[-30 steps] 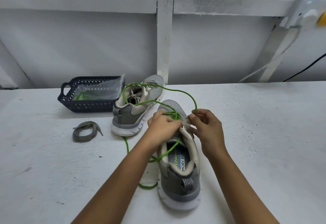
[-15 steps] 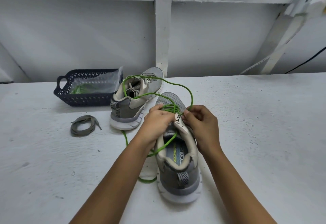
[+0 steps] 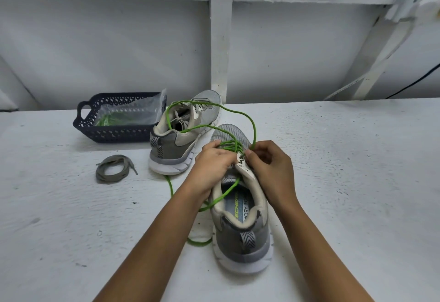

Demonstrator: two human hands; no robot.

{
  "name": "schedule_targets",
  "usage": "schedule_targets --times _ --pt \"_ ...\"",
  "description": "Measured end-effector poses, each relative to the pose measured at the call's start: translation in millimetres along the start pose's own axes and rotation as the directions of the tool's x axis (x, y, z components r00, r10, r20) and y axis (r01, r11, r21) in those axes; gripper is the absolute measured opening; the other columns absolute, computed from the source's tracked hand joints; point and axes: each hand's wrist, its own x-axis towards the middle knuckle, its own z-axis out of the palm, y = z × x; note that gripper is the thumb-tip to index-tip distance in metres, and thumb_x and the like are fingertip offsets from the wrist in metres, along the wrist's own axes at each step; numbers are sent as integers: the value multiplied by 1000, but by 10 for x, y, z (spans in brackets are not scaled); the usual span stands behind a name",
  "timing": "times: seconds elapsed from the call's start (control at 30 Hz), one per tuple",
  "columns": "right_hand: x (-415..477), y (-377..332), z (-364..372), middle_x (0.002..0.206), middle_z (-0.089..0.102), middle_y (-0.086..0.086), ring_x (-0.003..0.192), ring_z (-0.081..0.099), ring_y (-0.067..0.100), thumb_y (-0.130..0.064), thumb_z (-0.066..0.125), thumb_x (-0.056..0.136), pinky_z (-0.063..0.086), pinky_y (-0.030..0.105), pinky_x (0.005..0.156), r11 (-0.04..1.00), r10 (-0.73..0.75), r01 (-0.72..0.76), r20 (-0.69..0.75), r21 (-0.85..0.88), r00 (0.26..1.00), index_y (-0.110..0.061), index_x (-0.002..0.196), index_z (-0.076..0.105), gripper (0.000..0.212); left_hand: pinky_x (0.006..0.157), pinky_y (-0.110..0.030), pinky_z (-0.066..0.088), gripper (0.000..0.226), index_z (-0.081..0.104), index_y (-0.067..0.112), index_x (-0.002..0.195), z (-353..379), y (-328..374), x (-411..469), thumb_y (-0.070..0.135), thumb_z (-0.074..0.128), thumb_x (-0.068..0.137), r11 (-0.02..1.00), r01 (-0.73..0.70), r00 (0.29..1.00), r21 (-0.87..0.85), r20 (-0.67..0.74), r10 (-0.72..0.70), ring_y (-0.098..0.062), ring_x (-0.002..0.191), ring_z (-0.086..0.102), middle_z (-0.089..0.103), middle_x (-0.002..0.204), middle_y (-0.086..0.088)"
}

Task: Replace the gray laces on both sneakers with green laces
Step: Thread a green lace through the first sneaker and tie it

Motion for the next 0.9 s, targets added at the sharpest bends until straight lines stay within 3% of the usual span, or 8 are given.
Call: schedule_targets --times 0.27,0.43,0.57,0.63,0.7,0.73,0.8,0.9 --pt "18 -17 -43 72 67 -13 68 61 -6 -13 70 80 43 7 64 994 -24 34 103 -100 994 -25 75 65 14 107 -42 36 16 69 30 47 27 58 -36 41 58 47 998 -10 1000 58 -11 11 -17 128 42 34 144 6" --pt "21 -38 -83 84 72 -5 81 65 6 -19 65 86 47 22 73 989 44 -19 166 -148 985 -19 86 74 9 107 -42 37 17 70 31 49 47 65 -27 42 57 50 993 -2 998 116 -56 8 -18 127 44 37 143 6" --pt "-28 -129 -116 87 65 23 82 61 31 -30 51 96 48 39 75 991 48 -22 197 -129 979 6 85 65 40 110 -37 30 27 73 20 70 70 154 -51 35 52 70 960 2 998 281 -58 15 -18 132 36 37 145 2" --pt "-76 -184 -145 80 68 8 71 60 13 -31 49 97 47 30 72 997 33 -11 285 -79 958 -2 80 66 37 110 -36 30 27 72 19 70 83 226 -85 34 49 68 935 -5 999 356 -29 16 -21 133 33 36 145 1" --pt "-99 -166 -150 82 70 -13 78 61 -5 -30 59 92 49 15 77 999 34 -17 359 -50 933 -23 86 68 13 109 -30 30 12 63 23 67 93 280 -101 23 56 77 904 10 1000 428 -19 -2 -24 134 30 35 144 1" --pt "-91 -117 -145 93 71 -11 90 63 -1 -33 64 88 50 21 87 998 63 -50 354 -46 933 -25 98 68 13 107 -28 28 13 61 25 72 96 283 -95 18 56 82 879 6 1000 477 -21 4 -24 134 28 35 143 1" --pt "-68 -59 -128 106 70 -1 102 64 11 -36 69 79 50 38 96 987 137 -154 310 33 941 -17 112 66 38 105 -29 25 16 58 26 74 117 285 -88 17 54 86 835 -14 999 550 -36 40 -23 133 27 39 137 2" --pt "-63 -56 -109 97 72 7 96 66 16 -28 68 77 51 41 94 962 193 -235 258 141 947 -11 101 70 29 102 -32 25 15 51 25 76 159 291 -96 22 49 90 763 -65 991 643 -47 124 -23 127 29 44 125 -1"
